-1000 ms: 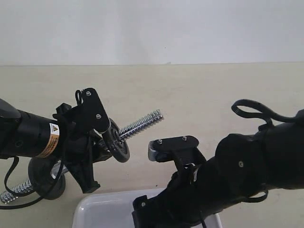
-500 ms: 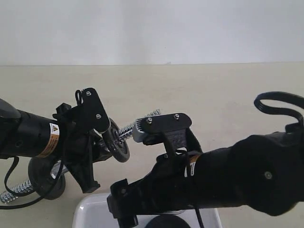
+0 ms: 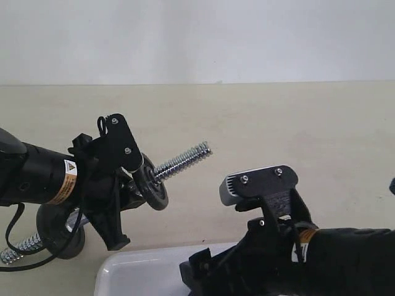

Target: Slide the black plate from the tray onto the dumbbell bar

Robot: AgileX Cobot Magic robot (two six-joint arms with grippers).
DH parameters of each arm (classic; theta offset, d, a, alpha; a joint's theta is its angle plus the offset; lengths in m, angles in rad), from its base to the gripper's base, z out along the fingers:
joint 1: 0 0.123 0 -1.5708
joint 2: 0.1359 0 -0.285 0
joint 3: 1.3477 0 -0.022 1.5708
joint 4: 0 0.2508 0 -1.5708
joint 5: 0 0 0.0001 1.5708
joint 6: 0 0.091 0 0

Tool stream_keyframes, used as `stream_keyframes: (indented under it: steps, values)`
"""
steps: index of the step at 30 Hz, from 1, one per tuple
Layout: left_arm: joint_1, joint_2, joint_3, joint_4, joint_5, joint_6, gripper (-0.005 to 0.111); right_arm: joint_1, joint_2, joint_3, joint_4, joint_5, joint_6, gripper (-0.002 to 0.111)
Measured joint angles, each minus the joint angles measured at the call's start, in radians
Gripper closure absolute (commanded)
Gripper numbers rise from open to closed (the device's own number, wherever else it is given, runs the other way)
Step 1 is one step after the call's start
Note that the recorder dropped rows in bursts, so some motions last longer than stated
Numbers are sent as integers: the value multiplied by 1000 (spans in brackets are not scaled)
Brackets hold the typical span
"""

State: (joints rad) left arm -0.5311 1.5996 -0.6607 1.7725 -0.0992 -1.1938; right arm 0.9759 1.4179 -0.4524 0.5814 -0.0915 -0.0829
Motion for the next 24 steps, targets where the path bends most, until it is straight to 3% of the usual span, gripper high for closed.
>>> stream_keyframes:
  steps: [24]
  values:
    - [0, -2, 0, 0, 0, 0, 102, 0, 0, 2, 0, -31, 2, 3]
